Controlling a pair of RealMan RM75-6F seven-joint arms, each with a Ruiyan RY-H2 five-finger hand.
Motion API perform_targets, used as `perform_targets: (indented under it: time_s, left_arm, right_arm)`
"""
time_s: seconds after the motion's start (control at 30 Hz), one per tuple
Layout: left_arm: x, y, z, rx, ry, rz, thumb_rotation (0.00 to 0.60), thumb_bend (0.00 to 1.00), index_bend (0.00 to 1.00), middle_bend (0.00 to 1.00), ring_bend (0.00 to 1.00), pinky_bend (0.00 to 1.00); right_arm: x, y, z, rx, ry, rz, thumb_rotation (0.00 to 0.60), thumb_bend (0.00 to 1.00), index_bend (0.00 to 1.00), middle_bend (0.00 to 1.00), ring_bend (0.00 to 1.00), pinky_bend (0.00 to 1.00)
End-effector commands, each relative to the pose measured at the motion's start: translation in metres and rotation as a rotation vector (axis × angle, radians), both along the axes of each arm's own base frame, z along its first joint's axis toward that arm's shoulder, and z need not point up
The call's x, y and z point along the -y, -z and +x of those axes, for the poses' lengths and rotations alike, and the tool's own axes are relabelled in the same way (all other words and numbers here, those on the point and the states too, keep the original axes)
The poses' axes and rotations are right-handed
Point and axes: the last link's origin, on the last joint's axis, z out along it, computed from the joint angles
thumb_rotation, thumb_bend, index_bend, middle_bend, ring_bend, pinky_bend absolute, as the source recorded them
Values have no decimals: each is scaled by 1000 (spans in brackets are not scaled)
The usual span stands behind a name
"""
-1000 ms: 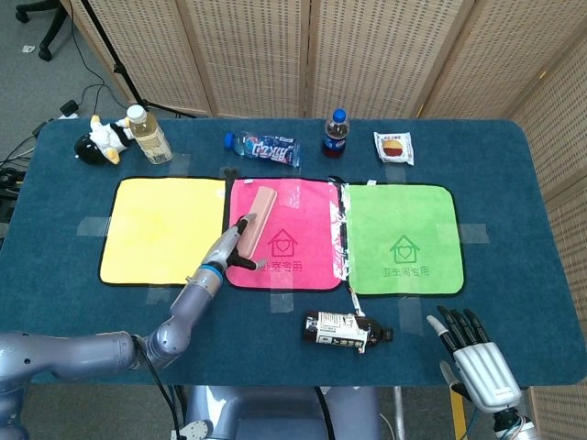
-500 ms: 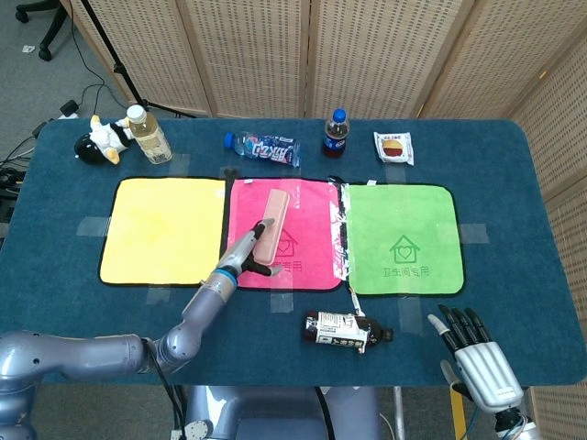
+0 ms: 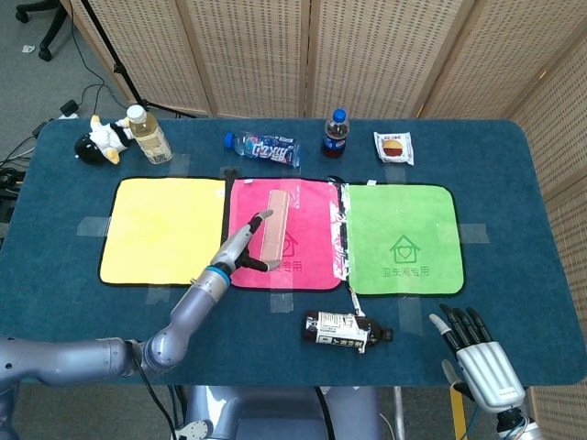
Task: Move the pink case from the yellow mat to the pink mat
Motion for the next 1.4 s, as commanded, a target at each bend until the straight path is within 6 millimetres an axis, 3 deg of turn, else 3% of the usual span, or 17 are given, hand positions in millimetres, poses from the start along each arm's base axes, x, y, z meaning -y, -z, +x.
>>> perform_targets:
  time_s: [0.03, 0.13, 0.17, 0.37, 0.47, 0.6, 0.93, 1.4]
  left_arm:
    - [-1, -30, -9, 28, 11, 67, 600, 272, 0, 0, 0, 21]
    - [2, -50, -20, -8, 45, 119, 600, 272, 0, 0, 0, 21]
    - [4, -64, -32, -102, 96, 171, 600, 272, 0, 0, 0, 22]
    - [35, -101, -69, -355, 242, 294, 600, 272, 0, 0, 0, 21]
    - [60, -117, -91, -493, 307, 363, 600, 272, 0, 0, 0, 21]
    - [110, -135, -122, -669, 381, 445, 600, 271, 0, 0, 0, 21]
    - [184, -148, -166, -835, 327, 403, 600, 269, 0, 0, 0, 21]
    - [223, -150, -170, -817, 294, 392, 600, 263, 0, 0, 0, 21]
  right_arm:
    - [0, 0, 0, 0, -1, 0, 600, 517, 83, 0, 0, 0]
    - [0, 0, 1, 2, -3, -3, 600, 517, 83, 0, 0, 0]
    - [0, -1, 2, 3, -7, -5, 600, 517, 83, 0, 0, 0]
    - [-1, -2, 4, 7, -12, -9, 600, 517, 83, 0, 0, 0]
    - [-2, -4, 5, 15, -18, -18, 600, 517, 83, 0, 0, 0]
    - [-3, -7, 7, 27, -27, -30, 600, 517, 83, 0, 0, 0]
    - [-3, -16, 8, 49, -30, -62, 600, 517, 83, 0, 0, 0]
    - [-1, -22, 8, 87, -49, -134, 600, 466, 83, 0, 0, 0]
